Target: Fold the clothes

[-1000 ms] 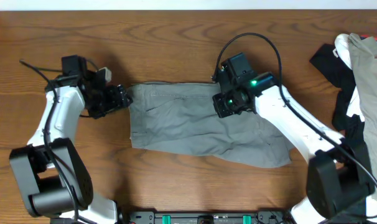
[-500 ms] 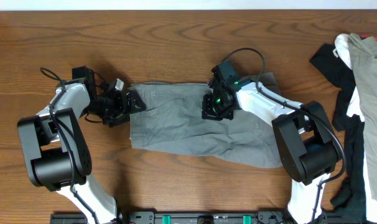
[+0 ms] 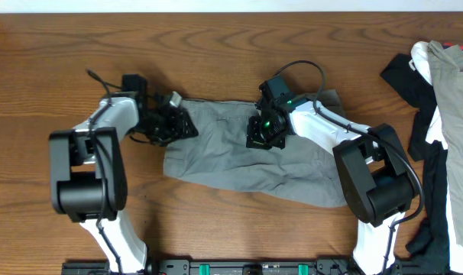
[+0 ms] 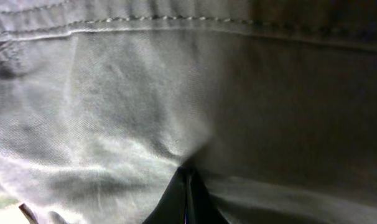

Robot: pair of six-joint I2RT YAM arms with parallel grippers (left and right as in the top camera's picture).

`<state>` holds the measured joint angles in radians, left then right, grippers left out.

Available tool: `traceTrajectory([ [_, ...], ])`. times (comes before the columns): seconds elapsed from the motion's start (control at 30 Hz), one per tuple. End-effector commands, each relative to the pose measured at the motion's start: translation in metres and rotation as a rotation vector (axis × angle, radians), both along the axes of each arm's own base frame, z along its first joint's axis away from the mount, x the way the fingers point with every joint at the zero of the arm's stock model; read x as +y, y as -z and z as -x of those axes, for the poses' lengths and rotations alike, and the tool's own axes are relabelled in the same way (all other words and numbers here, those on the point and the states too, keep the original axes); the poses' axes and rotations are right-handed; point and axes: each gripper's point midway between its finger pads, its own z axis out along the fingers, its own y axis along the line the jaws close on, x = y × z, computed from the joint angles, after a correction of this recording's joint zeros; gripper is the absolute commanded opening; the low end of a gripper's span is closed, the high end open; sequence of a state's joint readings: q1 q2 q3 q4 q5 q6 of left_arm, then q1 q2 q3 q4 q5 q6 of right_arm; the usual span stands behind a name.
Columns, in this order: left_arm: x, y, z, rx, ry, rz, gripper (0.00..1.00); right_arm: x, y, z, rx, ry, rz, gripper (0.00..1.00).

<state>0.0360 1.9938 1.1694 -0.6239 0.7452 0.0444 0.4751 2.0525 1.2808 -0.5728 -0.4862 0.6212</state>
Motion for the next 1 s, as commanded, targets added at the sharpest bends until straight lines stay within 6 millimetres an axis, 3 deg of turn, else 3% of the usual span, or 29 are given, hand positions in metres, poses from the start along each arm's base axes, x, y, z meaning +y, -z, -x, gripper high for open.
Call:
traceTrajectory([
  [0.0,0.006,0.034,0.024,0.101,0.025,-0.082,0.28,0.003,0.006,0.006,0.029,-0.006,0.001,0.01],
  [0.17,0.022,0.027,0.028,0.147,-0.019,-0.097,0.14,-0.001,0.004,0.003,-0.007,-0.055,-0.003,0.01],
  [0.3,0.042,-0.002,0.028,0.175,-0.071,-0.112,0.11,-0.013,-0.011,0.003,-0.044,-0.100,0.005,0.01],
  [0.43,0.080,-0.048,0.024,0.151,-0.120,-0.252,0.10,-0.036,-0.040,-0.009,-0.151,-0.080,0.095,0.01],
  [0.67,0.133,-0.151,0.015,0.012,-0.153,-0.562,0.10,-0.074,-0.116,-0.035,-0.401,0.024,0.190,0.04],
  [0.8,0.122,-0.186,0.008,-0.054,-0.113,-0.587,0.10,-0.084,-0.142,-0.039,-0.461,0.061,0.173,0.05],
  [0.97,0.094,-0.198,0.009,-0.094,-0.011,-0.653,0.10,-0.090,-0.142,-0.035,-0.443,0.069,0.183,0.05],
])
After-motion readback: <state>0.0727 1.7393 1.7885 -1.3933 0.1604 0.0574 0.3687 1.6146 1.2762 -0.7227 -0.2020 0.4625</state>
